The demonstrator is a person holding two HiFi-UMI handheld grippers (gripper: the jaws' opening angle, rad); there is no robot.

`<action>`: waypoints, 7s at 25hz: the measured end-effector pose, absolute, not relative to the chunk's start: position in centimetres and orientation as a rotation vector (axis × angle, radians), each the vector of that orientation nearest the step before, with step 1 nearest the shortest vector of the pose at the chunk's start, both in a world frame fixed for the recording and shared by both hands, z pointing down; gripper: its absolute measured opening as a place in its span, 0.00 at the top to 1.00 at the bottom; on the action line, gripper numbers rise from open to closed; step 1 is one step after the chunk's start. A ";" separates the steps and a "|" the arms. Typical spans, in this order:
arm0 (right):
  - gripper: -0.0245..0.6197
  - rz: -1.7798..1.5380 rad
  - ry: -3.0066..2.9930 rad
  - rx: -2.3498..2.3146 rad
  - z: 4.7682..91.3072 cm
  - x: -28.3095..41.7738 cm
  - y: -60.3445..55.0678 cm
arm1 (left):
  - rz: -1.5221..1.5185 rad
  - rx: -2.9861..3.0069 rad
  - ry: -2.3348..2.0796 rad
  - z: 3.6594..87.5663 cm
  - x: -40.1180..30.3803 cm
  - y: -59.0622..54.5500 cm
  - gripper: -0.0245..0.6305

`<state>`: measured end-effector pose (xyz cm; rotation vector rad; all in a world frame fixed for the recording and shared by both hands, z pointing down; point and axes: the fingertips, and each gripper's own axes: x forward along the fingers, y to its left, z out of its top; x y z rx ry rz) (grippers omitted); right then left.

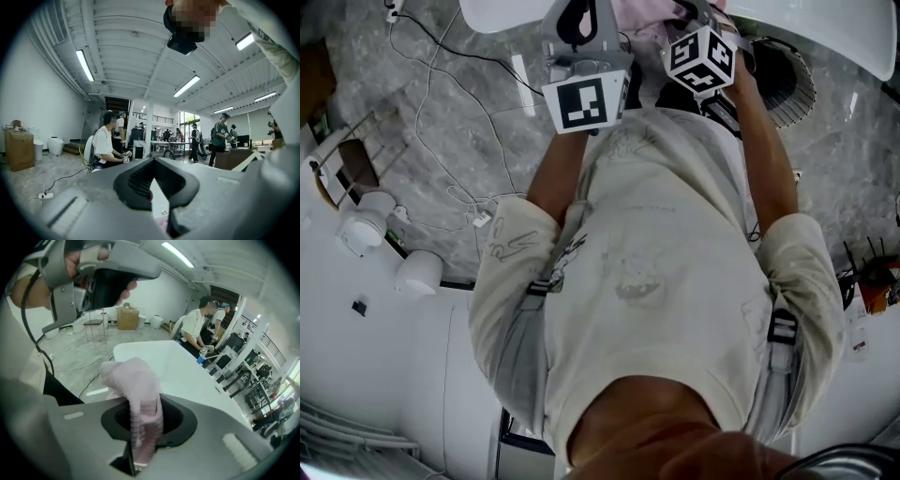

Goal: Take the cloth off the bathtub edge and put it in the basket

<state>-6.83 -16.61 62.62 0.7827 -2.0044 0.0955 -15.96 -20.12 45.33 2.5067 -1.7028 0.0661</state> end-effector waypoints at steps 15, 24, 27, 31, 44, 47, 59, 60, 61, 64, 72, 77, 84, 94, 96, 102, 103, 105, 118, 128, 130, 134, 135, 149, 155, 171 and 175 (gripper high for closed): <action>0.85 0.037 -2.310 1.383 41.0 -0.9 -16.8 | -0.135 2.579 -1.772 35.2 -13.6 -18.3 0.96; 0.85 0.103 -2.513 1.805 30.4 5.9 -15.5 | -0.261 2.695 -1.667 29.6 -9.1 -18.2 0.96; 0.85 0.099 -2.551 1.906 28.0 7.8 -14.3 | -0.268 2.716 -1.640 28.2 -7.8 -17.8 0.96; 0.85 0.061 -2.610 2.031 24.4 10.0 -12.3 | -0.290 2.763 -1.589 26.2 -6.1 -17.0 0.96; 0.85 -0.003 -2.431 2.281 22.9 16.4 -8.7 | -0.308 2.894 -1.346 24.9 1.0 -16.0 0.96; 0.85 -0.013 -2.375 2.345 22.7 18.2 -7.3 | -0.314 2.932 -1.258 24.6 3.4 -15.2 0.96; 0.85 -0.062 -2.020 2.622 23.1 26.7 -0.4 | -0.313 3.013 -0.938 25.0 13.1 -12.6 0.96; 0.85 -0.066 -1.987 2.642 23.1 27.3 0.3 | -0.313 3.016 -0.906 25.2 14.0 -12.2 0.96; 0.85 -0.070 -1.952 2.660 23.1 28.0 1.1 | -0.314 3.019 -0.874 25.3 14.9 -11.8 0.96; 0.85 -0.087 -1.848 2.708 22.9 29.7 3.4 | -0.320 3.028 -0.768 25.4 17.6 -10.4 0.96; 0.85 -0.096 -1.584 2.818 22.8 32.9 9.3 | -0.314 3.048 -0.490 25.5 24.0 -6.4 0.96; 0.85 -0.085 -1.450 2.875 23.3 34.8 12.9 | -0.306 3.056 -0.347 25.7 27.7 -3.4 0.96; 0.85 -0.042 -1.315 2.931 25.1 36.0 16.8 | -0.290 3.058 -0.230 26.7 30.4 -0.8 0.96; 0.85 0.111 -1.284 2.922 29.5 37.5 17.6 | -0.268 3.066 -0.195 27.1 31.4 1.2 0.96; 0.85 0.162 -1.286 2.912 31.2 37.8 17.3 | -0.257 3.067 -0.201 27.4 31.4 1.2 0.96; 0.85 0.365 -1.291 2.857 37.6 38.6 15.7 | -0.234 3.077 -0.227 27.6 31.5 0.8 0.96; 0.85 0.409 -1.289 2.846 39.0 38.7 15.6 | -0.232 3.080 -0.228 27.7 31.4 1.0 0.96; 0.85 0.499 -1.282 2.821 42.0 38.9 15.5 | -0.227 3.085 -0.233 27.8 31.4 1.3 0.96; 0.85 1.031 -1.194 2.501 61.6 39.0 13.4 | -0.166 3.096 -0.277 28.9 30.9 0.8 0.96; 0.86 1.443 -1.115 2.174 74.0 36.3 14.1 | -0.124 3.107 -0.320 29.6 30.0 0.6 0.96; 0.88 1.463 -1.094 2.147 74.4 36.2 14.3 | -0.109 3.106 -0.319 29.9 29.9 0.6 0.96; 0.88 1.470 -1.095 2.162 74.8 36.4 14.1 | -0.089 3.103 -0.323 30.6 29.7 0.8 0.96; 0.88 1.471 -1.095 2.161 74.8 36.4 14.1 | -0.090 3.105 -0.323 30.6 29.7 0.9 0.96; 0.75 1.521 -1.141 2.098 75.4 35.2 14.8 | -0.087 3.101 -0.333 30.6 29.0 1.1 0.96; 0.75 1.531 -1.125 2.123 75.0 35.3 15.5 | -0.089 3.096 -0.354 30.4 28.6 0.4 0.96; 0.76 1.377 -1.423 1.911 73.9 29.7 3.7 | -0.107 3.015 -0.837 30.4 18.0 -7.5 0.96; 0.76 1.302 -1.541 1.768 74.0 25.5 -0.9 | -0.113 2.956 -1.055 30.6 12.6 -10.1 0.96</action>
